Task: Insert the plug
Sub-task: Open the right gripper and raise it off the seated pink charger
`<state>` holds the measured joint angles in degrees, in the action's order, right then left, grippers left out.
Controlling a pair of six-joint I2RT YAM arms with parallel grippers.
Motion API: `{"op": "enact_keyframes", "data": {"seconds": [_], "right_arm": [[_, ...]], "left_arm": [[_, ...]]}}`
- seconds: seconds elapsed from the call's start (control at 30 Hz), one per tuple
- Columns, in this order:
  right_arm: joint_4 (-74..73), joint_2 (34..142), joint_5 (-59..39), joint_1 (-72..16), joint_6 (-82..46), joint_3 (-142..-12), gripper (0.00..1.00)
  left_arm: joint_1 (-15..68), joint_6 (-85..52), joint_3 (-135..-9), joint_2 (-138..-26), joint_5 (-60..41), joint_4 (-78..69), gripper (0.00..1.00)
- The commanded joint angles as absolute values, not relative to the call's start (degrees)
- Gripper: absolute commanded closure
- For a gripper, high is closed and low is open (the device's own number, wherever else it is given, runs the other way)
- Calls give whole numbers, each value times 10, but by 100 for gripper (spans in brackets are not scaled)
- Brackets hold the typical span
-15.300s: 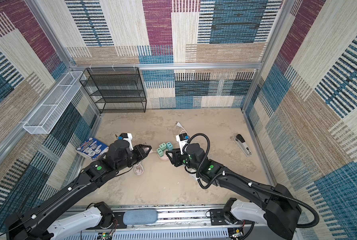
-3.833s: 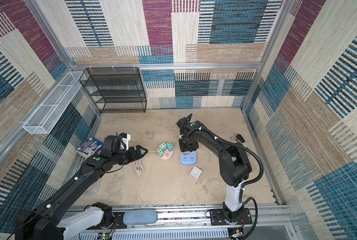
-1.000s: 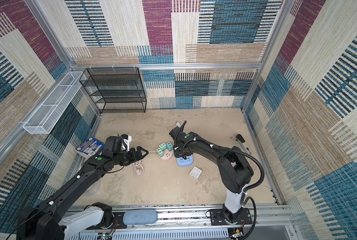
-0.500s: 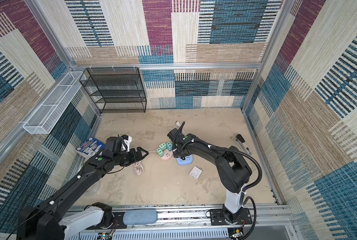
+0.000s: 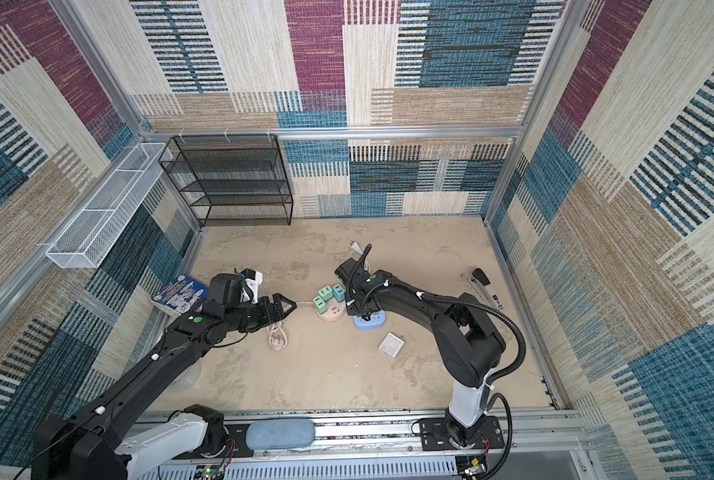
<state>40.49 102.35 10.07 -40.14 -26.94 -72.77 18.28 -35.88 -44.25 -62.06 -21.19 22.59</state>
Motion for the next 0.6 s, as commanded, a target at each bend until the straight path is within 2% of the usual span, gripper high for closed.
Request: {"op": "enact_keyframes", "data": {"seconds": [0.0,0.1,0.33,0.4,0.57], "right_arm": [[454,1003,94,-402,-288,-726,43],[449,981,93,-401,-293,-726,34],[436,910,100,-402,-301,-693,27],[416,870,106,-401,-307,-661,2],[437,815,107,-400,-324,-616,0]], "left_arm": [[183,-361,-447,-610,-207,232,8],[182,-363,-447,-605,-205,235,8],[183,-366,-445,-598,-208,234,5],[183,-367,-445,-597,-212,231,5],[182,-370,-434,-595,-223,212,5]]}}
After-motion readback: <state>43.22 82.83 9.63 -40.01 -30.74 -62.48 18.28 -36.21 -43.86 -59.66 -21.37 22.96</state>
